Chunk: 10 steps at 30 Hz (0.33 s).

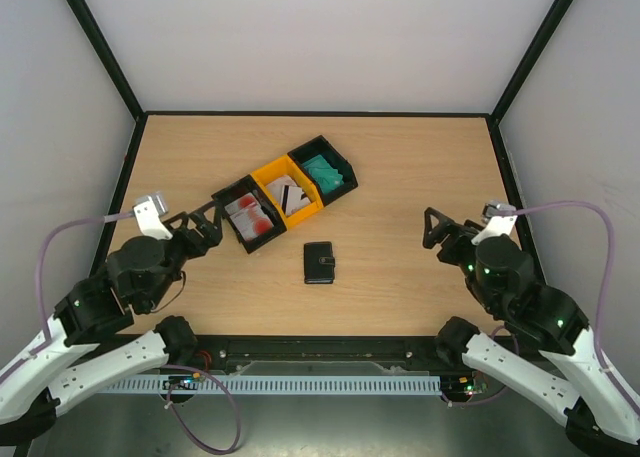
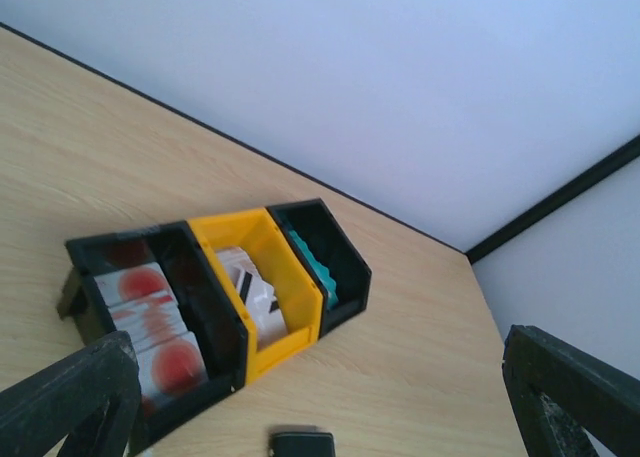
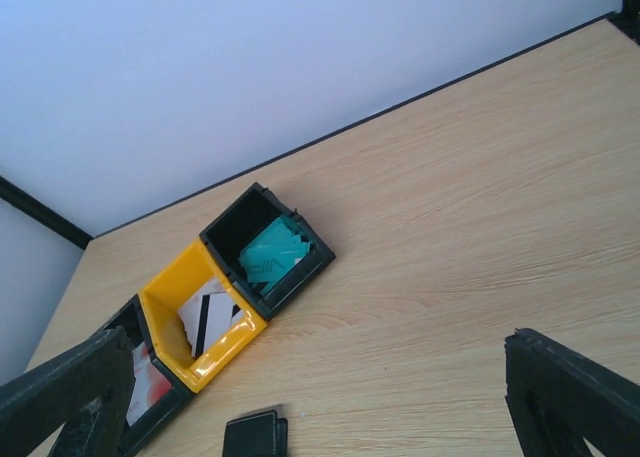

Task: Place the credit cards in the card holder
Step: Reset both arms

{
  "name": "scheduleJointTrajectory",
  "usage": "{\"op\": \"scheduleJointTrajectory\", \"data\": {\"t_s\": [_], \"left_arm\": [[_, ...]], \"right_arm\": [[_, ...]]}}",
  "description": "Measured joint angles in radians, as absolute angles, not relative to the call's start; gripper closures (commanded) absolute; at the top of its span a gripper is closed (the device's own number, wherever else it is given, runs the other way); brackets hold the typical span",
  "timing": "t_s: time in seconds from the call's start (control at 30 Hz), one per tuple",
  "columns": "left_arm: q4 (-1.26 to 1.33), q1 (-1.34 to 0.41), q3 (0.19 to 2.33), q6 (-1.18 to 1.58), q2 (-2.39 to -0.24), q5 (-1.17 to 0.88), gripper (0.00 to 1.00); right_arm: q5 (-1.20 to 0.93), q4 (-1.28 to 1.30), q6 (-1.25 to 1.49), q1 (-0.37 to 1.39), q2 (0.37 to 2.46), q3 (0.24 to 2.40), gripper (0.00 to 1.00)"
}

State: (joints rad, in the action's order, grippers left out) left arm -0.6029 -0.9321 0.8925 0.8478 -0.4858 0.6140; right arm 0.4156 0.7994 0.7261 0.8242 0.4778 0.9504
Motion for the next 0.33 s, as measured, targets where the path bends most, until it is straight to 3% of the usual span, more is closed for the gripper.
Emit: {"op": "scheduleJointTrajectory", "data": {"t_s": [0.33], "left_arm": [[-0.699,-0.932,0.97,0.794,-0.495,0.682,0.0]], "right_arm": [[0.459,0.894,0.757,0.824,0.441,0.985,0.02]]}}
